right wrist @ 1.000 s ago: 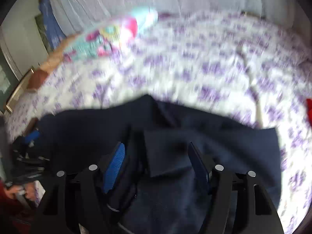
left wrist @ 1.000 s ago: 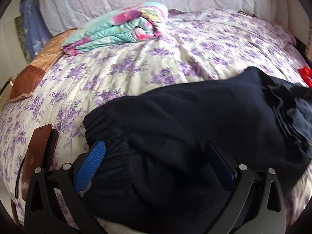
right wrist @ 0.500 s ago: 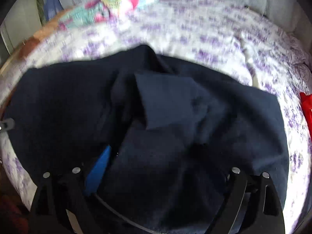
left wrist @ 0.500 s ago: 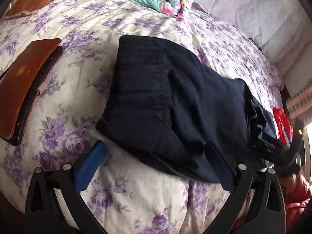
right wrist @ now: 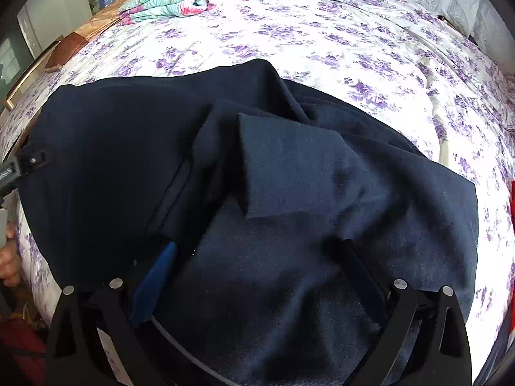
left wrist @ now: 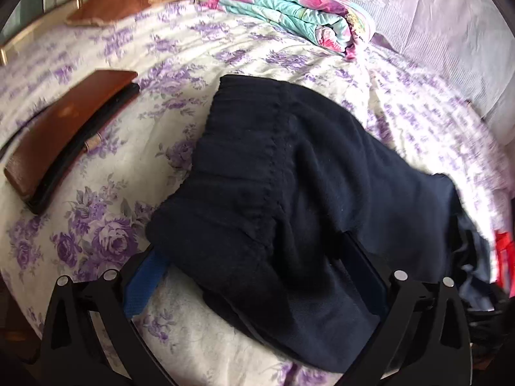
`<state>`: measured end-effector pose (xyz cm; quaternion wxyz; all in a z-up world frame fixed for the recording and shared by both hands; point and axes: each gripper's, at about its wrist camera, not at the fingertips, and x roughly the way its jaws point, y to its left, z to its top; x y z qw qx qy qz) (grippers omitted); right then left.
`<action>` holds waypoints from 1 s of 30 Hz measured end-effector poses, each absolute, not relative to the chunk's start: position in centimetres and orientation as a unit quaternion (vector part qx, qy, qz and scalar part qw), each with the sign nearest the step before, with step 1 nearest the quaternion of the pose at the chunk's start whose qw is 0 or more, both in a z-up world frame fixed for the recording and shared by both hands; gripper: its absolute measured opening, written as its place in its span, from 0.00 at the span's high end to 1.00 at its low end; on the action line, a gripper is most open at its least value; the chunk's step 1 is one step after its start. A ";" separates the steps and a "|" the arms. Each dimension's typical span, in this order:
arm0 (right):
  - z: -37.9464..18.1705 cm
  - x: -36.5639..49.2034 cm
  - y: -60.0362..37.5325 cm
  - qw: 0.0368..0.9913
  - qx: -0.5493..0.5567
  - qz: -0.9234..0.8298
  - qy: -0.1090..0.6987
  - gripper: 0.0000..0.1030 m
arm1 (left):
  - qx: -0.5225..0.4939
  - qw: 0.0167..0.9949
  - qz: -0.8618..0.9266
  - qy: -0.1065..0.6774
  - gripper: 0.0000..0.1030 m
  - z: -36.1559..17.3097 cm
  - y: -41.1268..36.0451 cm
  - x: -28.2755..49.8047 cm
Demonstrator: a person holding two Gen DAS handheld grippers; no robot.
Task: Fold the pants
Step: 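Press the folded navy sweatpants flat with both grippers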
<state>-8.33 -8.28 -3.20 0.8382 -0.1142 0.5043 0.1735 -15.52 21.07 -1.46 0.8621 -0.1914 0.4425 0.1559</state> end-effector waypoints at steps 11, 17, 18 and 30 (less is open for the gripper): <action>-3.2 -8.3 -8.4 0.834 -0.125 0.195 0.500 0.03 | -0.168 0.869 0.177 0.430 0.04 -1.8 20.6 -15.6; -3.2 -8.3 -8.5 0.835 -0.125 0.196 0.499 0.03 | -0.165 0.871 0.177 0.429 0.04 -1.8 20.4 -15.5; -3.2 -8.3 -8.5 0.835 -0.125 0.195 0.499 0.03 | -0.164 0.871 0.177 0.429 0.04 -1.8 20.4 -15.6; 0.9 -7.8 -10.6 0.872 -0.145 0.145 0.444 0.03 | -0.235 0.853 0.140 0.445 0.05 -0.5 22.2 -15.9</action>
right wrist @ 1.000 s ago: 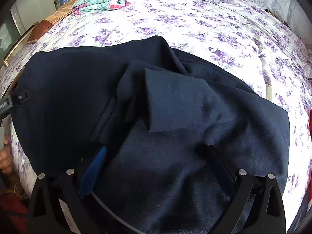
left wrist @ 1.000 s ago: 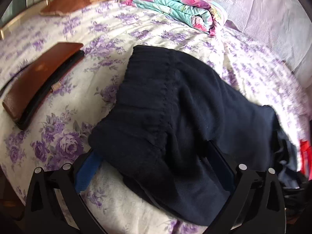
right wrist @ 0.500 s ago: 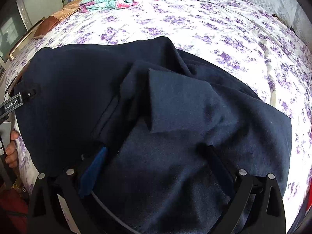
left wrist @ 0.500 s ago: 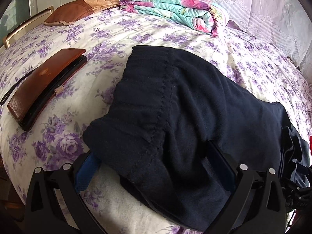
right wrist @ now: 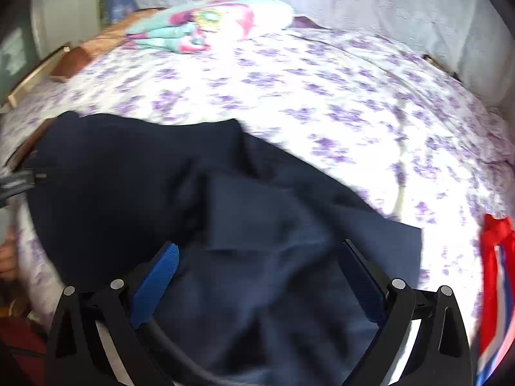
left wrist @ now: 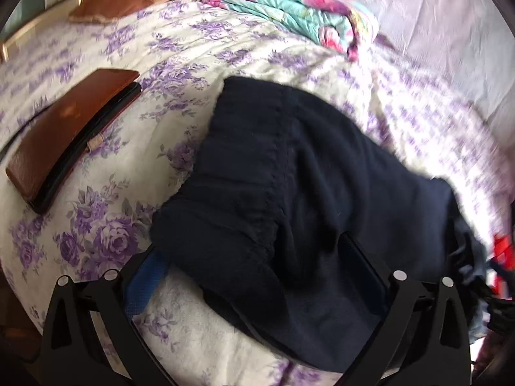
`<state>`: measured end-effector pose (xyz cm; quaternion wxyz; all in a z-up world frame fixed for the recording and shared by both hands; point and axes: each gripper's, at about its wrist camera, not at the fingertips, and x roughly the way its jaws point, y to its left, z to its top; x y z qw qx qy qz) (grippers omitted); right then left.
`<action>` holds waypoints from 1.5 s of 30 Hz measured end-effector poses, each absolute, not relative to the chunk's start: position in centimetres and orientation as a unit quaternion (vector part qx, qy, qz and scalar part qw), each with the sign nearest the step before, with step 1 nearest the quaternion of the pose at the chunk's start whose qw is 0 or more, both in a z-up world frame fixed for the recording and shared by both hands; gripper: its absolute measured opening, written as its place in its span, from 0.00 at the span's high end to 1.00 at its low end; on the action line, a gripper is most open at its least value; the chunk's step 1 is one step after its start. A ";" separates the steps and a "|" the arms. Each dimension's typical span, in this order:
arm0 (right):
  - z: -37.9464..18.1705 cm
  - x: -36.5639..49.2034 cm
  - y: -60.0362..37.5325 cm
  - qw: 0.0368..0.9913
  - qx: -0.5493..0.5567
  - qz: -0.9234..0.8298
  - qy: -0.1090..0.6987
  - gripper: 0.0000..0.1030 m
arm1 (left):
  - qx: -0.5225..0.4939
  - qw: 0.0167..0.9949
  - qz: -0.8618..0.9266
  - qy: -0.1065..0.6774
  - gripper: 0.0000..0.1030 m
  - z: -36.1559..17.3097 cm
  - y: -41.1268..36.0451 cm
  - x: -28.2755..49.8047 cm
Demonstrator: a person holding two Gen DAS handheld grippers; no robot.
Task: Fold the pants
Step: 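Press the folded navy sweatpants flat with both grippers, then grasp the waistband end with the left gripper and lift it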
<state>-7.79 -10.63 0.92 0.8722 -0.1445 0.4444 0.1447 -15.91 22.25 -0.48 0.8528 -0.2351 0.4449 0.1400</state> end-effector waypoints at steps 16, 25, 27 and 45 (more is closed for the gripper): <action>-2.3 -10.2 -21.4 0.875 0.012 0.098 0.474 0.03 | -0.284 0.846 0.079 0.445 0.05 -0.9 23.9 -16.2; 2.3 -15.2 -26.6 0.929 0.076 0.048 0.358 0.03 | -0.283 0.848 0.079 0.441 0.05 -1.2 24.6 -14.6; 2.1 -15.6 -28.6 0.927 0.101 0.028 0.361 0.03 | -0.283 0.848 0.093 0.439 0.17 -0.9 24.6 -15.0; 0.2 -8.0 -17.5 0.898 -0.014 0.152 0.412 0.03 | -0.205 0.901 0.012 0.382 0.64 9.2 18.8 -14.9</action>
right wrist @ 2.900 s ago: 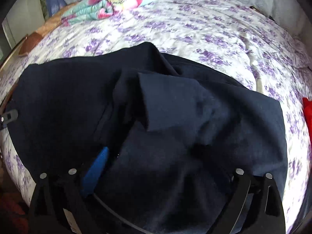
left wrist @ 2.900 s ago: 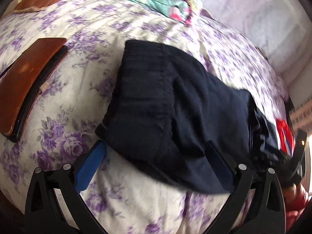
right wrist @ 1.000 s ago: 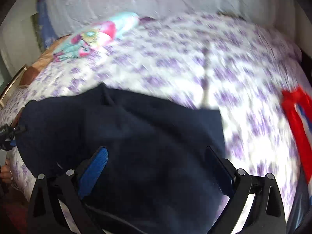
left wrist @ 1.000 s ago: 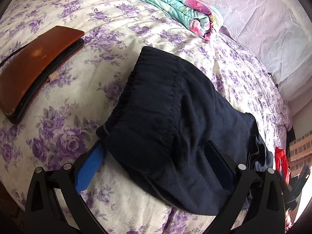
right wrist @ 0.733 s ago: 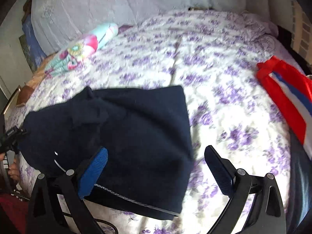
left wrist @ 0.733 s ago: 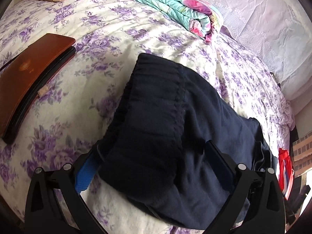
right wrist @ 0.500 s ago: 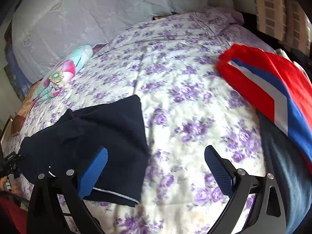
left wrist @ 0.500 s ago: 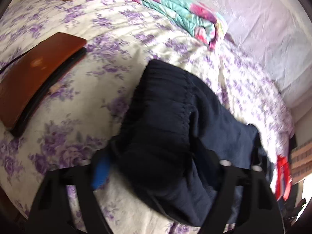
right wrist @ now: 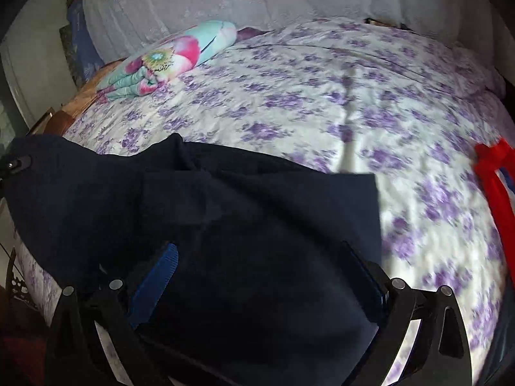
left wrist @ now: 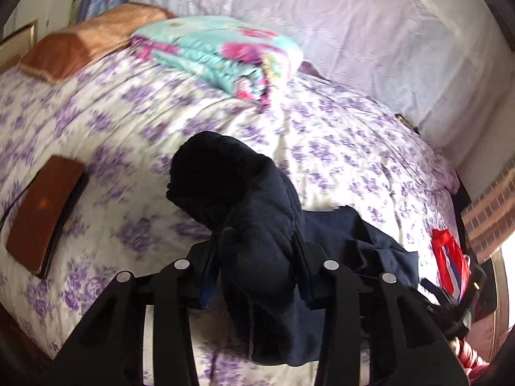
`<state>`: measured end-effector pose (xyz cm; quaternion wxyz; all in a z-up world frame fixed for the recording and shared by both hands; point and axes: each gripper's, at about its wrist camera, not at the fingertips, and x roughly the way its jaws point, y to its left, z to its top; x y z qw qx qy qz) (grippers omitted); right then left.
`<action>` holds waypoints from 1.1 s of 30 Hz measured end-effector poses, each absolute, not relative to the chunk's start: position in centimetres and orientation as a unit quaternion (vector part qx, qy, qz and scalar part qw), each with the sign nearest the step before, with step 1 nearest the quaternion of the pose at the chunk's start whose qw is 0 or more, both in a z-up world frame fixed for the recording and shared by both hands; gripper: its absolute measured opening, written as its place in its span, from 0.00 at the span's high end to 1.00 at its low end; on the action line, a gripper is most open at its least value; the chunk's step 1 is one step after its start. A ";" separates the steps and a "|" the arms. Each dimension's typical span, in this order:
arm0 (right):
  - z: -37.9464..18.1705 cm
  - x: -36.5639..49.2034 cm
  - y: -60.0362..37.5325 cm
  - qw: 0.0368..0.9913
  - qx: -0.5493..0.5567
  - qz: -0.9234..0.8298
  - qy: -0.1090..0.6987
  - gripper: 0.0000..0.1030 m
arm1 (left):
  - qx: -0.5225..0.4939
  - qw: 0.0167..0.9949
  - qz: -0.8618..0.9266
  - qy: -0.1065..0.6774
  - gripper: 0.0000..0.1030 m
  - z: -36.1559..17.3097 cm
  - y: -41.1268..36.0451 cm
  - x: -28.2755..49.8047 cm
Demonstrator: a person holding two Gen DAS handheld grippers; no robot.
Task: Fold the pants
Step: 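Grasp the waistband end with the left gripper and lift it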
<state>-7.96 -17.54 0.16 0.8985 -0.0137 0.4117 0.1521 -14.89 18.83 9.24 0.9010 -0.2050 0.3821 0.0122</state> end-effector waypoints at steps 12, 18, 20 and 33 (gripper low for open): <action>1.6 -8.6 -23.7 0.904 0.074 0.117 0.404 0.04 | -0.081 0.918 -0.157 0.356 0.66 14.2 6.7 -12.8; -0.9 -15.5 -34.9 0.887 0.186 -0.010 0.422 0.04 | -0.021 0.885 -0.243 0.397 0.69 9.8 -1.7 -9.4; -1.6 -17.4 -36.8 0.882 0.207 -0.036 0.421 0.04 | 0.004 0.875 -0.259 0.409 0.69 8.5 -4.2 -8.9; -2.5 -18.8 -38.7 0.881 0.248 -0.047 0.400 0.04 | 0.112 0.817 -0.356 0.440 0.65 7.1 -16.1 -9.5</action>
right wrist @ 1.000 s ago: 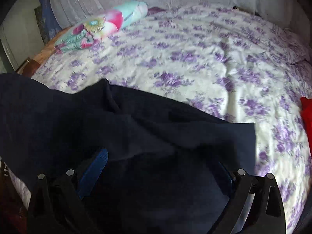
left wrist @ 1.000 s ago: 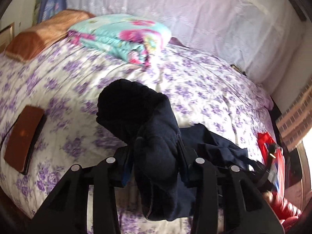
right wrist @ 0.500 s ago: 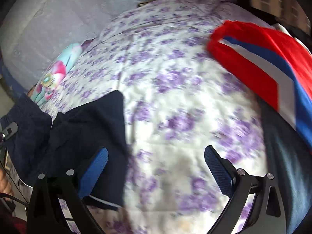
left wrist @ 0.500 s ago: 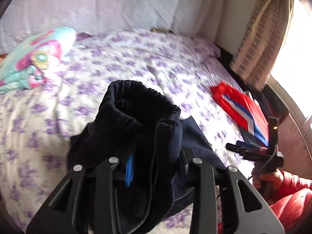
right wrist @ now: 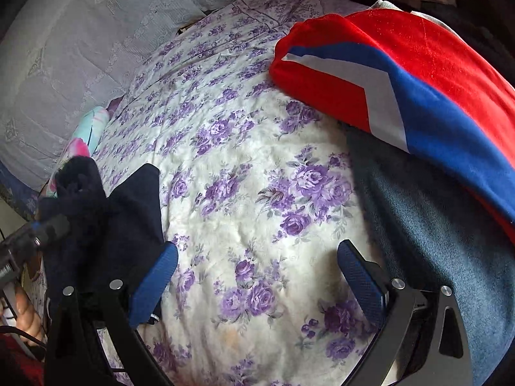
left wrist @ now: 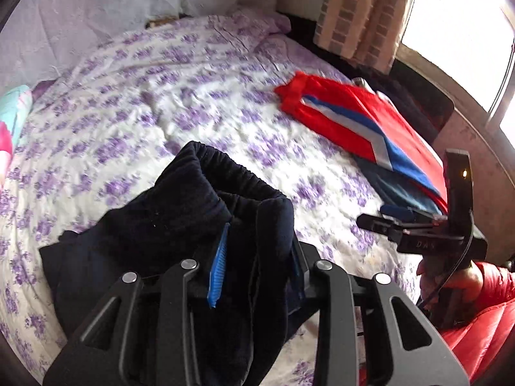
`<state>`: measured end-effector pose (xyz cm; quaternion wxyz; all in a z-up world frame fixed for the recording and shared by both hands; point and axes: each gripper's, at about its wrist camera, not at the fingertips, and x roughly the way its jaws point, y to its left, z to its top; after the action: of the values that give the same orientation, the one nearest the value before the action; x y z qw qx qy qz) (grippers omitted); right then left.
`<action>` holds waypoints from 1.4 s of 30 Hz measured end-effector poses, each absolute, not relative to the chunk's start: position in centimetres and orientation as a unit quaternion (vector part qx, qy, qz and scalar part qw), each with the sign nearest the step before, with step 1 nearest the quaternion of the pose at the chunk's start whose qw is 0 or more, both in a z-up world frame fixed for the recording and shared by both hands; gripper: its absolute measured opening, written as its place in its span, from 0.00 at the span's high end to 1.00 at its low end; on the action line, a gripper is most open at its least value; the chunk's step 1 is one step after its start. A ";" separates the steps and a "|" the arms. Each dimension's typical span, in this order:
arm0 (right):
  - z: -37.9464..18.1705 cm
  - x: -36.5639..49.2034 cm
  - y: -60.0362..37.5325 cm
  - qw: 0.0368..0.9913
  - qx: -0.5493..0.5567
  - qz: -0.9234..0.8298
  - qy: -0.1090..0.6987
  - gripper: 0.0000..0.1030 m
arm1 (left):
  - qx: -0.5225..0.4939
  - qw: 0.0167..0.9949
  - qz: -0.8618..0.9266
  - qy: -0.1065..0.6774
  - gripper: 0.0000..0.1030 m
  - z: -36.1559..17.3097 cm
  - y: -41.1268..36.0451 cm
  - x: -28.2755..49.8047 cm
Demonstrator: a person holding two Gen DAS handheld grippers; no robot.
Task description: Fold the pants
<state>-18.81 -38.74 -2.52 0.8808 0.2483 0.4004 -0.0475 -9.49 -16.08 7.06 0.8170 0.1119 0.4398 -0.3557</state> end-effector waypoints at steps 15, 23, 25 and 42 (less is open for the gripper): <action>3.2 -11.7 -31.2 0.915 0.147 0.066 0.370 0.04 | -0.003 0.840 -0.236 0.488 0.09 7.5 -4.2 -7.6; -1.1 -3.8 -26.4 0.888 0.060 0.039 0.455 0.03 | 0.126 0.820 -0.190 0.524 0.04 -0.8 -4.5 -10.9; -1.9 -3.0 -28.0 0.881 0.089 0.035 0.463 0.03 | 0.128 0.827 -0.182 0.517 0.04 -0.9 -5.0 -11.1; -2.1 -13.9 -28.1 0.861 0.110 0.098 0.487 0.04 | 0.023 0.826 -0.153 0.541 0.04 -0.7 0.0 -10.4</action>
<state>-13.89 -28.06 -2.08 0.8609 0.1098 0.4870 0.0980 -10.35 -0.01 -0.75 0.8264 0.0227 0.5413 -0.1533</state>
